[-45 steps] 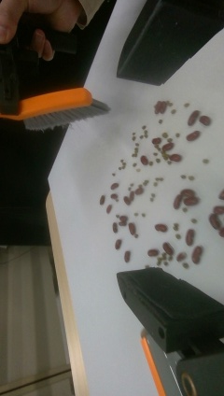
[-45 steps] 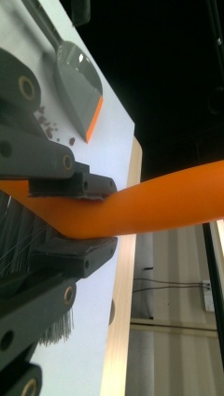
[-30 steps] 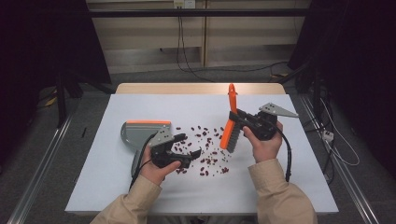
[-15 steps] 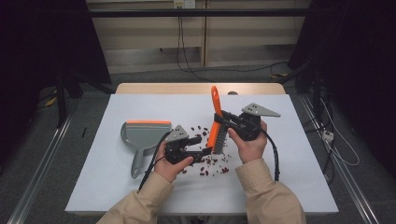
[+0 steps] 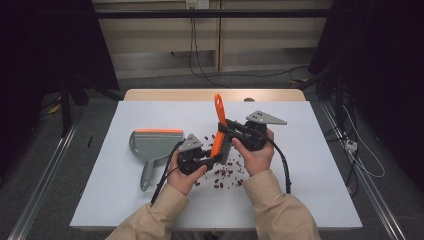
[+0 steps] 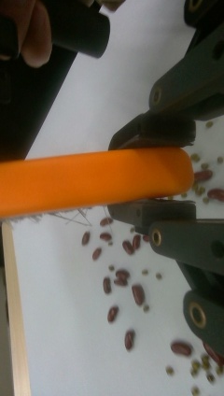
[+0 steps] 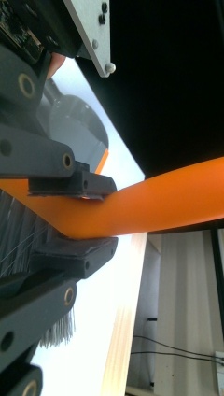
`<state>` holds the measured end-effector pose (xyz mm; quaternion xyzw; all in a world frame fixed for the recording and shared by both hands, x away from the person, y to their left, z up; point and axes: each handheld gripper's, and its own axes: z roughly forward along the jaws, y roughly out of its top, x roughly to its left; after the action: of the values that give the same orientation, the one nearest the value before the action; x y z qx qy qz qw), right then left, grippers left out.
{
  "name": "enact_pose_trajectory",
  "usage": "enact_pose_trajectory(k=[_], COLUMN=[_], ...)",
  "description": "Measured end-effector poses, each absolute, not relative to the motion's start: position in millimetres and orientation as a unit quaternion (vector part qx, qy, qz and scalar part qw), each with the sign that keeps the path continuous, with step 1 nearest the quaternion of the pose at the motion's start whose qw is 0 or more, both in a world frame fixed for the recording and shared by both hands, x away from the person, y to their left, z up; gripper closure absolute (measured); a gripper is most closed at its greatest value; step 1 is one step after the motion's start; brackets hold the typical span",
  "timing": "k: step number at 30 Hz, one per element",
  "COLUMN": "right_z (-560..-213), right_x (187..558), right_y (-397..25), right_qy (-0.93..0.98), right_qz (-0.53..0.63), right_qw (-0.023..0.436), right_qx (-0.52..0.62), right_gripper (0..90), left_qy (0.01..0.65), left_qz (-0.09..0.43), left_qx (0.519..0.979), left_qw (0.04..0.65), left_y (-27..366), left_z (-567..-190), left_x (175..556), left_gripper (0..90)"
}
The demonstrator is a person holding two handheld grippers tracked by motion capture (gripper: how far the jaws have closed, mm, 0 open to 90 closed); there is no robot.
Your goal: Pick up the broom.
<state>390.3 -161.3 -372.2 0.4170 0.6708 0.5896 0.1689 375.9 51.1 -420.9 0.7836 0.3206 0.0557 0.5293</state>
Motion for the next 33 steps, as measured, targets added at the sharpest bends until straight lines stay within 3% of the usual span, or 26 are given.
enact_pose_trajectory(k=[2,8,14,23,28,33], right_z=[-372,-376,-383,-389,-388,-382], right_x=[391,389,388,391,392,391], right_y=[-159,-150,-143,-125,-125,-122], right_qy=[0.671,0.669,0.667,0.651,0.641,0.643], right_qz=[0.585,0.577,0.559,0.557,0.552,0.547], right_qw=[0.173,0.191,0.177,0.131,0.115,0.108], right_qx=[0.421,0.429,0.459,0.500,0.521,0.525], right_gripper=[64.9,36.1,25.5,26.9,43.0,49.0], left_qy=[0.332,0.352,0.362,0.350,0.338,0.333], left_qz=[0.068,0.088,0.112,0.130,0.146,0.174], left_qx=[0.775,0.764,0.752,0.749,0.755,0.756], left_qw=[0.533,0.534,0.539,0.548,0.543,0.537], left_y=[57,64,71,62,59,55], left_z=[-421,-419,-416,-415,-414,-413], left_x=[377,377,378,370,367,364], left_gripper=[70.1,70.5,70.5,69.5,67.1,64.4])
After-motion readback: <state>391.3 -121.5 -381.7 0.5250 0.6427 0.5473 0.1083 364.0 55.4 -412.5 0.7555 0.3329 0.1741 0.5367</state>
